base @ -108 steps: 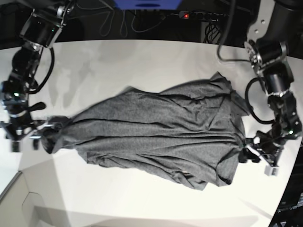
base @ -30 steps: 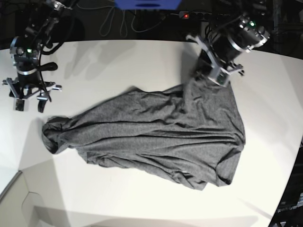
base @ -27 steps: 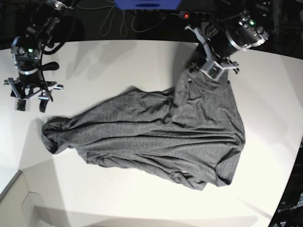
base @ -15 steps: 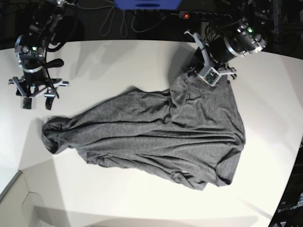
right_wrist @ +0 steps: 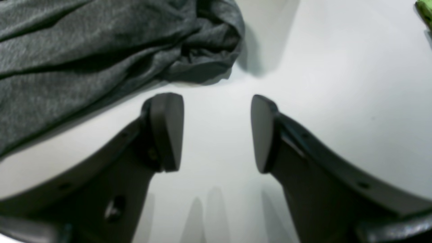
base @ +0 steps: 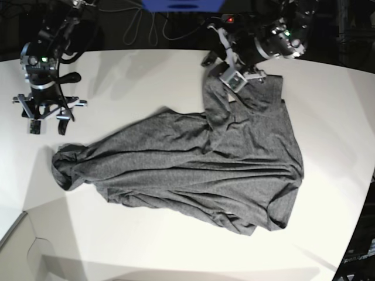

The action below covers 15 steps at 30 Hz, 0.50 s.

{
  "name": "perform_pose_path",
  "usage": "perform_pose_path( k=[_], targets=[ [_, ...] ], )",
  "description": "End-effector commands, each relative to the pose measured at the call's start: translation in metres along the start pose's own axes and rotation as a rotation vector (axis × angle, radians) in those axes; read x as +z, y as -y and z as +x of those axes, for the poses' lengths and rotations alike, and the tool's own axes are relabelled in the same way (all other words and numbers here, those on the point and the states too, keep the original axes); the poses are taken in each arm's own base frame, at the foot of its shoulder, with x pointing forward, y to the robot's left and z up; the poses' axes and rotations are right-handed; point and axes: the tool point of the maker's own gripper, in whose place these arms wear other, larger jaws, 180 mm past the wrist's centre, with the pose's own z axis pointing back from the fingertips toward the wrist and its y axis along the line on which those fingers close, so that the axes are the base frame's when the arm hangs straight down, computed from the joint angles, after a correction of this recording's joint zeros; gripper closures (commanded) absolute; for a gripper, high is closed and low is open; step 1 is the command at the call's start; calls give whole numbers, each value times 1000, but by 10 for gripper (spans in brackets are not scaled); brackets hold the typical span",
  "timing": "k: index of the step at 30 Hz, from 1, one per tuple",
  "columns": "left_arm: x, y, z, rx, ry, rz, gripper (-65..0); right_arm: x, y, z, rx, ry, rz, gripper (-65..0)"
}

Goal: Layout the t-shirt on the table in an organized manner, then fold the t-shirt properly
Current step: 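Grasp the bunched sleeve with the left gripper and drag it outward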

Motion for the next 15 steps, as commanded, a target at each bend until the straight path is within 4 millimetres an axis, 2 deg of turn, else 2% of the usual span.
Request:
perform_pose_path(
  k=[1, 5, 7, 9, 12, 15],
  targets=[
    [4, 5, 14, -19, 47, -17, -182, 1, 1, 15, -5, 56, -4, -321],
    [10, 6, 25, -47, 70, -11, -184, 1, -1, 15, -10, 55, -3, -321],
    [20, -4, 29, -67, 78, 20, -184, 1, -2, 14, -15, 54, -1, -321],
    [34, -29, 33, -55, 94, 101, -184, 1, -2, 14, -14, 54, 0, -321],
    [62, -78, 34, 1, 128, 271, -185, 2, -10, 13, 11, 49, 45, -321],
    [81, -114, 34, 75, 171, 399, -186, 2, -20, 12, 41, 46, 100, -321]
  ],
)
